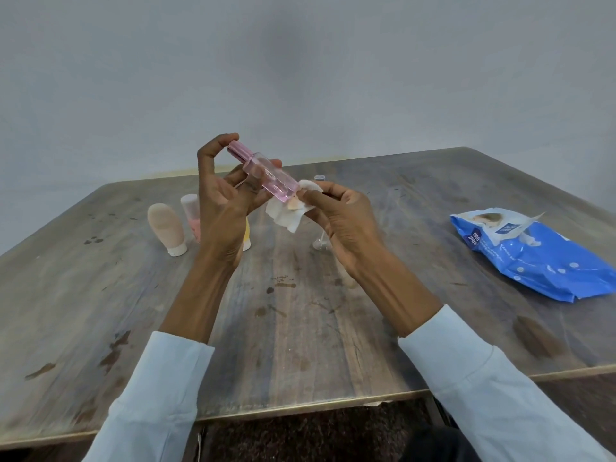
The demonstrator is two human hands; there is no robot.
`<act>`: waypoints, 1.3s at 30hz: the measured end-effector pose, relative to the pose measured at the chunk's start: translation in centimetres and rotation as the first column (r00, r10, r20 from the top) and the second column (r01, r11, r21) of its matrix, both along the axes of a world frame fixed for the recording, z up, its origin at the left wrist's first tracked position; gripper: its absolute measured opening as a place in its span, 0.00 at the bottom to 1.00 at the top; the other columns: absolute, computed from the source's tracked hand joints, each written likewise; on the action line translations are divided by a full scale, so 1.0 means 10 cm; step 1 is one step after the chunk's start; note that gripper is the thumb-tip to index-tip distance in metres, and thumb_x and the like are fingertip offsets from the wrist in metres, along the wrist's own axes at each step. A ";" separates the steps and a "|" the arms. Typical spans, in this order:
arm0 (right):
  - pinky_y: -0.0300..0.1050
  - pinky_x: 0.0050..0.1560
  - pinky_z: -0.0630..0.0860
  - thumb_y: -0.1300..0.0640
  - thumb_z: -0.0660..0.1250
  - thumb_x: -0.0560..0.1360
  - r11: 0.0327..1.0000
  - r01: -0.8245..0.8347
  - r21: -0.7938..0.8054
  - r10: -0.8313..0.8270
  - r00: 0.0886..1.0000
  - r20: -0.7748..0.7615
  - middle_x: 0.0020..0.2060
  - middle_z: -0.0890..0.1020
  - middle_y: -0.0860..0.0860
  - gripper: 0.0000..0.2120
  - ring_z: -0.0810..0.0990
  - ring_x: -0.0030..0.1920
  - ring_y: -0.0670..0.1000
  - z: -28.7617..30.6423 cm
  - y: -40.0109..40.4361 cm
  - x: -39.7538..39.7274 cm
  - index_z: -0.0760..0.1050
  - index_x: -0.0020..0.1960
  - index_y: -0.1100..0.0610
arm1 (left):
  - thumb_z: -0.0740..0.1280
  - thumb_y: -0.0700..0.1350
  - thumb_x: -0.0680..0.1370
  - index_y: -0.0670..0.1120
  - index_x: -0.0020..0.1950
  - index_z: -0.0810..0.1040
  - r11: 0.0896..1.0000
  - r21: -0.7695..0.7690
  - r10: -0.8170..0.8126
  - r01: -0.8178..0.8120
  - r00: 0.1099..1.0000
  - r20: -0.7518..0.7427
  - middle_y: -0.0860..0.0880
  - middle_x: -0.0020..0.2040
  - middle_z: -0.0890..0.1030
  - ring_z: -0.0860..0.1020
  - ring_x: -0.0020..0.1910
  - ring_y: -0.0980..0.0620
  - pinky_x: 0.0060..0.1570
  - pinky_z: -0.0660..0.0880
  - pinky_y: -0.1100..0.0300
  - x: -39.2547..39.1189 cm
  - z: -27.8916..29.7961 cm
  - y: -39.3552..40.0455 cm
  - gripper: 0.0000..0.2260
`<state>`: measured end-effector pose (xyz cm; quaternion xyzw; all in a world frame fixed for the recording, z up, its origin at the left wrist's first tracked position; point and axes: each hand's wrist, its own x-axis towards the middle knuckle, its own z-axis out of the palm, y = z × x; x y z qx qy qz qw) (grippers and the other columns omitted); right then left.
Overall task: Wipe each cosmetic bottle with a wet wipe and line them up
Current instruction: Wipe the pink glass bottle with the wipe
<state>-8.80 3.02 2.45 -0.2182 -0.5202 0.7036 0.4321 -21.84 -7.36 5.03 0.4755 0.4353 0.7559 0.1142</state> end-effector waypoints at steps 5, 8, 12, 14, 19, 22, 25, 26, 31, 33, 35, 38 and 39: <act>0.59 0.67 0.82 0.66 0.76 0.77 0.999 -0.026 0.026 0.027 0.999 -0.022 0.53 0.88 0.63 0.09 0.88 0.53 0.58 0.03 -0.04 0.02 0.84 0.57 0.66 | 0.71 0.39 0.84 0.40 0.78 0.60 0.995 0.017 0.094 -0.094 0.995 -0.018 0.33 0.61 0.84 0.84 0.65 0.39 0.63 0.82 0.38 0.02 -0.02 0.02 0.27; 0.50 0.59 0.85 0.69 0.74 0.77 0.998 -0.053 0.046 0.055 0.997 -0.045 0.53 0.88 0.63 0.09 0.86 0.52 0.56 0.04 -0.07 0.00 0.84 0.57 0.67 | 0.71 0.39 0.84 0.41 0.78 0.60 0.994 0.035 0.102 -0.102 0.995 0.011 0.34 0.60 0.85 0.84 0.64 0.39 0.61 0.83 0.39 0.02 -0.03 0.02 0.27; 0.52 0.63 0.84 0.68 0.74 0.77 1.000 -0.010 0.010 0.011 0.999 -0.053 0.56 0.87 0.64 0.10 0.87 0.55 0.58 0.04 -0.02 0.01 0.84 0.58 0.68 | 0.67 0.38 0.86 0.42 0.79 0.60 1.000 0.020 0.023 -0.024 0.999 0.036 0.32 0.62 0.83 0.84 0.64 0.39 0.55 0.84 0.48 0.02 -0.03 0.02 0.25; 0.55 0.65 0.83 0.68 0.74 0.77 1.000 0.009 -0.010 -0.010 0.998 -0.055 0.57 0.87 0.64 0.11 0.87 0.58 0.60 0.04 0.00 0.02 0.84 0.59 0.68 | 0.67 0.37 0.86 0.43 0.79 0.60 1.000 0.008 0.003 -0.003 0.999 0.035 0.32 0.62 0.84 0.84 0.65 0.39 0.56 0.83 0.49 0.03 -0.02 0.03 0.25; 0.51 0.61 0.85 0.69 0.74 0.78 0.999 -0.025 0.042 0.027 0.998 -0.051 0.55 0.87 0.64 0.08 0.87 0.54 0.58 0.04 -0.08 0.00 0.84 0.57 0.67 | 0.71 0.37 0.83 0.40 0.77 0.60 0.994 0.026 0.103 -0.103 0.995 0.016 0.31 0.61 0.83 0.84 0.64 0.40 0.62 0.83 0.40 0.04 -0.03 0.03 0.28; 0.48 0.58 0.86 0.69 0.74 0.78 0.999 -0.009 0.040 0.011 0.998 -0.060 0.54 0.88 0.63 0.07 0.87 0.52 0.57 0.05 -0.08 0.01 0.84 0.56 0.66 | 0.73 0.42 0.83 0.42 0.78 0.60 0.998 0.026 0.057 -0.058 0.997 0.043 0.31 0.62 0.83 0.84 0.64 0.38 0.61 0.83 0.39 0.04 -0.02 0.02 0.29; 0.50 0.60 0.85 0.68 0.74 0.78 1.000 0.003 0.023 -0.001 0.998 -0.066 0.55 0.87 0.64 0.09 0.87 0.52 0.56 0.05 -0.06 0.02 0.84 0.57 0.67 | 0.74 0.47 0.80 0.42 0.79 0.60 1.000 0.018 -0.001 0.001 0.999 0.047 0.33 0.61 0.84 0.84 0.64 0.38 0.58 0.83 0.44 0.06 0.00 -0.01 0.33; 0.49 0.59 0.85 0.68 0.75 0.78 1.000 0.010 0.024 -0.008 0.998 -0.065 0.55 0.87 0.65 0.09 0.87 0.52 0.56 0.05 -0.06 0.03 0.84 0.57 0.67 | 0.73 0.45 0.81 0.42 0.79 0.60 1.000 0.015 -0.017 0.016 0.999 0.048 0.33 0.61 0.84 0.84 0.64 0.38 0.58 0.83 0.45 0.05 0.00 0.00 0.32; 0.48 0.57 0.86 0.67 0.75 0.78 0.997 0.058 0.054 -0.055 0.996 -0.064 0.50 0.89 0.59 0.06 0.88 0.52 0.56 0.04 -0.08 0.01 0.85 0.55 0.63 | 0.68 0.38 0.85 0.42 0.80 0.59 0.999 0.002 -0.033 0.032 0.996 0.080 0.34 0.62 0.84 0.84 0.65 0.38 0.59 0.83 0.44 -0.01 -0.03 0.01 0.27; 0.53 0.61 0.85 0.66 0.75 0.78 0.995 0.087 0.043 -0.084 0.995 -0.056 0.48 0.89 0.57 0.06 0.88 0.51 0.55 0.04 -0.07 0.01 0.85 0.55 0.63 | 0.66 0.37 0.86 0.43 0.80 0.60 0.998 -0.013 -0.052 0.054 0.995 0.090 0.35 0.61 0.85 0.84 0.64 0.37 0.60 0.82 0.42 -0.02 -0.05 0.03 0.25; 0.59 0.65 0.83 0.64 0.76 0.78 0.994 0.105 0.035 -0.103 0.993 -0.049 0.46 0.89 0.52 0.06 0.89 0.52 0.55 0.03 -0.06 0.02 0.86 0.55 0.61 | 0.66 0.37 0.86 0.44 0.80 0.60 0.997 -0.027 -0.072 0.075 0.993 0.088 0.34 0.61 0.84 0.84 0.65 0.37 0.60 0.82 0.43 0.00 -0.06 0.04 0.25; 0.67 0.68 0.79 0.63 0.77 0.78 0.992 0.122 0.029 -0.121 0.992 -0.039 0.47 0.90 0.52 0.05 0.90 0.51 0.54 0.03 -0.07 0.02 0.86 0.53 0.59 | 0.66 0.38 0.86 0.45 0.80 0.60 0.996 -0.025 -0.080 0.082 0.994 0.074 0.32 0.63 0.83 0.83 0.66 0.36 0.60 0.82 0.43 0.01 -0.07 0.05 0.25; 0.66 0.68 0.80 0.64 0.76 0.78 0.992 0.121 0.020 -0.120 0.992 -0.045 0.48 0.90 0.54 0.05 0.90 0.51 0.55 0.03 -0.07 0.02 0.86 0.53 0.59 | 0.66 0.37 0.86 0.45 0.80 0.60 0.997 -0.022 -0.070 0.071 0.995 0.068 0.33 0.63 0.83 0.83 0.66 0.37 0.60 0.82 0.44 0.01 -0.07 0.05 0.24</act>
